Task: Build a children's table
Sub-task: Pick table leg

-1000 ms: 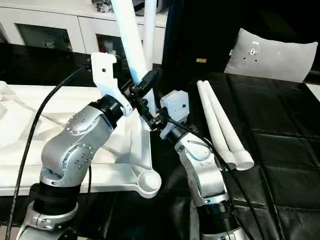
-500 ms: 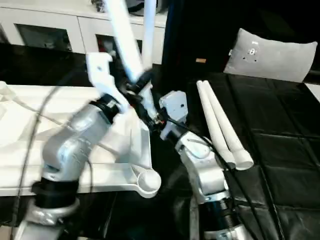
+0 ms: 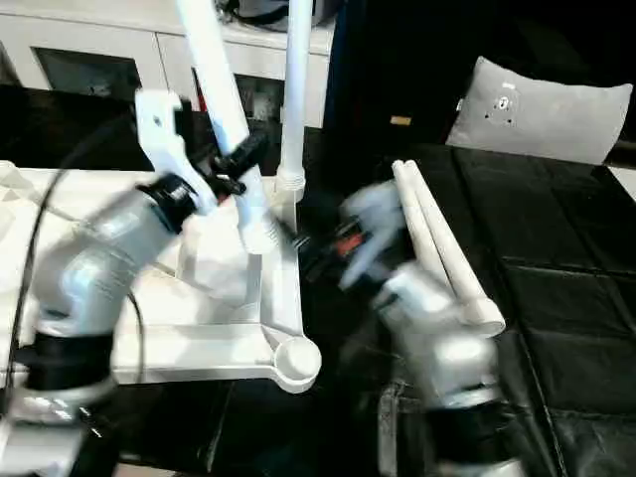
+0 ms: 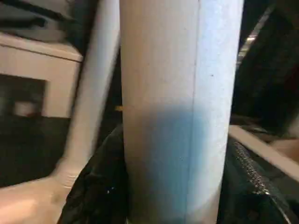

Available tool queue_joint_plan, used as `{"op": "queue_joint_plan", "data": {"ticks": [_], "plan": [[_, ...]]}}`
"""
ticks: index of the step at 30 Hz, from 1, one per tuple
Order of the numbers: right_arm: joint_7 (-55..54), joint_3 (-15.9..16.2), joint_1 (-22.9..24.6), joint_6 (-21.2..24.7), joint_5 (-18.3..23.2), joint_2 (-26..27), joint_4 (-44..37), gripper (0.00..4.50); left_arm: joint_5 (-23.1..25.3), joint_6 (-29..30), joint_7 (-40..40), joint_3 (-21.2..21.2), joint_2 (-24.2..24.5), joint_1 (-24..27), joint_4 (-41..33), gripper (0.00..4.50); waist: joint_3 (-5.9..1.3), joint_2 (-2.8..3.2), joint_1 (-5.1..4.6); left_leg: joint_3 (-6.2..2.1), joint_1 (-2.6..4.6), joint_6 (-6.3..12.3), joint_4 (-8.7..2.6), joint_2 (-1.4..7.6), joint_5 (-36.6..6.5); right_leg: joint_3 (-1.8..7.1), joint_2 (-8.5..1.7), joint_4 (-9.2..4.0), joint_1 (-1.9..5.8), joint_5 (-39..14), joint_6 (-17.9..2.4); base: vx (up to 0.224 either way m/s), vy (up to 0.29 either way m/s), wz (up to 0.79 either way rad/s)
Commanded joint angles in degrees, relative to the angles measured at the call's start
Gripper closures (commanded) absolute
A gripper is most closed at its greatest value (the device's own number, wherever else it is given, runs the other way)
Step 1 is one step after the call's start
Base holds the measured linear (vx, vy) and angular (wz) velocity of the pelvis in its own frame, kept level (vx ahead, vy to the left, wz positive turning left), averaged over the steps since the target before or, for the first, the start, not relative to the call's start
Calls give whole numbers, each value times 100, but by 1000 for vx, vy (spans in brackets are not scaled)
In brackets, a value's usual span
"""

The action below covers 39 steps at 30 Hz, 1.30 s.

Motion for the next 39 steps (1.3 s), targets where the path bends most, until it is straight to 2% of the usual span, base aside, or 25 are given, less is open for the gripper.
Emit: {"op": "queue_joint_plan", "data": {"ticks": [1,3,6,7,11,12,14,17,18,20,21,26,32,36,39], "plan": [[169,-154,-149,493,374,-174,-50,6,-339,273,-223,84,67,-188,-87,260,-390,66,18,-66,146,-73,-371,264,-467,245,-460,-371,215,842,-1279,0,0,0],[418,-196,-315,939,677,-448,-25,2,-733,609,-530,169,196,-245,-108,260,-384,68,24,-53,142,-53,-361,248,-429,246,-458,-373,211,819,-1289,0,0,0],[508,-310,-453,1361,1003,-584,8,0,-1049,815,-779,257,250,-299,-120,260,-387,47,41,-49,132,-35,-366,269,-388,243,-478,-382,211,736,-1326,0,0,0],[634,-402,-530,1630,1307,-673,-14,0,-1276,923,-892,352,266,-375,-121,260,-388,47,38,-51,133,-28,-364,265,-366,237,-470,-376,213,743,-1359,0,0,0],[729,-473,-599,1801,1564,-757,-57,0,-1468,1037,-1059,425,332,-469,-89,260,-392,57,64,-44,138,-25,-358,268,-361,238,-473,-380,204,713,-1366,0,0,0],[769,-526,-667,1954,1726,-825,-55,0,-1601,1131,-1226,432,412,-533,-65,260,-386,88,71,-45,142,-45,-363,267,-388,239,-472,-385,198,662,-1357,0,0,0],[833,-546,-712,2106,1845,-895,-74,0,-1844,1227,-1441,476,455,-599,-46,260,-383,67,81,-39,145,-97,-366,266,-420,240,-472,-393,200,591,-1357,0,0,0],[908,-518,-723,2224,1872,-974,-110,0,-1994,1277,-1735,430,536,-633,-78,260,-392,67,98,-39,142,-146,-369,268,-381,236,-468,-383,205,610,-1343,0,0,0],[1096,-375,-685,2285,1820,-1123,-208,0,-1969,1273,-2079,238,707,-644,-143,260,-386,51,104,-35,144,-137,-372,268,-371,237,-464,-394,200,605,-1314,0,0,0],[1340,-192,-627,2271,1739,-1274,-320,0,-1842,1210,-2355,24,864,-663,-174,260,-386,67,127,-37,148,-145,-377,272,-401,241,-463,-396,203,522,-1208,0,0,0],[1451,-116,-616,2289,1764,-1341,-371,0,-1803,1192,-2488,-95,953,-695,-161,260,-384,50,135,-35,149,-146,-381,275,-414,245,-471,-401,202,496,-1178,0,0,0],[1783,170,-673,2281,1712,-1491,-480,0,-1678,1124,-2974,-491,1193,-768,-234,260,-380,41,143,-32,149,-174,-388,285,-445,242,-481,-396,192,413,-1217,0,0,0],[2033,481,-756,2257,1575,-1563,-462,0,-1639,1004,-3319,-732,1218,-897,-198,260,-382,29,144,-24,141,-151,-379,285,-398,242,-491,-389,192,396,-1274,0,0,0],[2206,830,-790,2072,1269,-1629,-409,0,-1555,852,-3531,-950,1187,-986,-157,260,-382,27,143,-22,141,-161,-378,283,-391,241,-491,-389,195,397,-1276,0,0,0],[2218,946,-801,1950,1108,-1627,-368,0,-1501,799,-3593,-1010,1166,-1018,-123,260,-391,25,136,-22,133,-141,-366,287,-323,241,-494,-370,199,545,-1284,0,0,0]]}}
